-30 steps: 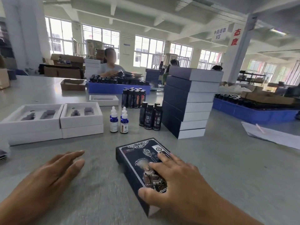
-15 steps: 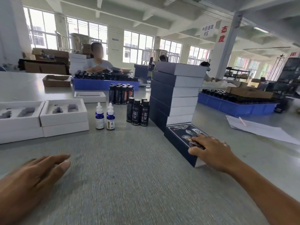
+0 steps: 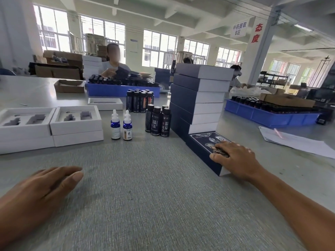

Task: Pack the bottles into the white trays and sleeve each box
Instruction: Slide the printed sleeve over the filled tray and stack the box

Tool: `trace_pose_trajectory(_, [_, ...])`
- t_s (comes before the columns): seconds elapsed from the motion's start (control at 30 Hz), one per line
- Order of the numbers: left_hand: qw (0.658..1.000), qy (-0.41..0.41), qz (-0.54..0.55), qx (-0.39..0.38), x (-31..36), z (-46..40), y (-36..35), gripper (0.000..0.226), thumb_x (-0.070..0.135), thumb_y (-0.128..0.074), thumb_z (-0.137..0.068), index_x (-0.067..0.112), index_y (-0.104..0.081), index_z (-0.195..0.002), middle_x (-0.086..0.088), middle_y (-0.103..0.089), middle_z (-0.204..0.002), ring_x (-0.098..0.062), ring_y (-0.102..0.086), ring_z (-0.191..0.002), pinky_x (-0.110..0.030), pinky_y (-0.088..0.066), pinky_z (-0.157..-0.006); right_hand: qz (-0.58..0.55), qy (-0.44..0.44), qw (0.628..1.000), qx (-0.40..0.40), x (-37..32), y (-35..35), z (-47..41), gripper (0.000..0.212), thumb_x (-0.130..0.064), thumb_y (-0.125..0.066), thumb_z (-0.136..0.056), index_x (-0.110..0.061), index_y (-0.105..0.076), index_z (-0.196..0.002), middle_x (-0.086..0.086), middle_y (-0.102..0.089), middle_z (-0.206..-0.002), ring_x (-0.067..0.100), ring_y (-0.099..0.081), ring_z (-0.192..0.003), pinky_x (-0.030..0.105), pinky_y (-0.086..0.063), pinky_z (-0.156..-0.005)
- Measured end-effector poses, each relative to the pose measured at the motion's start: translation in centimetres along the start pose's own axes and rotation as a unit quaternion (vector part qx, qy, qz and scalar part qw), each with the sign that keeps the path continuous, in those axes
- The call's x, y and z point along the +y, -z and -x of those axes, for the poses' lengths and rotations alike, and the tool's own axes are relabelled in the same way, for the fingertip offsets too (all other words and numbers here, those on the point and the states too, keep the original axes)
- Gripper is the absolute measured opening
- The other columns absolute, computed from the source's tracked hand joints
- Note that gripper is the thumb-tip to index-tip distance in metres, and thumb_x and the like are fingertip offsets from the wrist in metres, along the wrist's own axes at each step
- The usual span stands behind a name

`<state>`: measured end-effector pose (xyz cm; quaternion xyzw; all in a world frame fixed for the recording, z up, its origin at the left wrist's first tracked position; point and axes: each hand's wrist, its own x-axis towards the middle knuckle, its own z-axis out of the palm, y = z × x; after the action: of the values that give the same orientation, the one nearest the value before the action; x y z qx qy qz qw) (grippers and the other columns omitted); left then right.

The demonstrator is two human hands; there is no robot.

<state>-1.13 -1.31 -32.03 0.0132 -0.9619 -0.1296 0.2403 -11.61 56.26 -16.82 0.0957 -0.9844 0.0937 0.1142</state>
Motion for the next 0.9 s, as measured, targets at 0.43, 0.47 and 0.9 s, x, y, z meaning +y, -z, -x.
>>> trace_pose_trajectory(0.43, [0.995,-0.019,0.096,0.0,13.5,1.5,9.4,0.05,0.086,-0.023,-0.083,0.06,-0.057,-0.108,0.043,-0.055,-0.11,0.017,-0.049,-0.106,-0.025,-0.044,-0.088,-0.007,0.022,1.0,-0.009,0.6,-0.3,-3.5,0.094,-0.088,-0.016,-0.066,-0.038,-0.047,-0.14,-0.005,-0.048,-0.148,0.021,-0.046,-0.127,0.047,-0.033,-0.106])
trace_pose_trajectory(0.47, [0.996,-0.016,0.092,-0.003,13.7,1.6,9.6,0.051,0.085,-0.024,-0.084,0.057,-0.06,-0.107,0.04,-0.057,-0.109,0.014,-0.05,-0.106,-0.025,-0.044,-0.09,-0.003,0.025,1.0,-0.011,0.6,-0.3,-3.4,0.095,-0.088,-0.015,-0.066,-0.038,-0.046,-0.14,-0.005,-0.048,-0.148,0.021,-0.047,-0.127,0.046,-0.034,-0.106])
trace_pose_trajectory(0.9, [0.997,-0.021,0.062,-0.045,14.0,1.6,10.1,0.048,0.069,-0.035,-0.085,0.04,-0.066,-0.106,0.028,-0.057,-0.114,0.003,-0.051,-0.107,-0.027,-0.047,-0.095,-0.129,0.219,0.967,-0.017,-11.3,-1.9,0.4,0.073,-0.087,-0.043,-0.075,-0.036,-0.064,-0.122,-0.02,-0.056,-0.13,0.003,-0.047,-0.126,0.027,-0.036,-0.102])
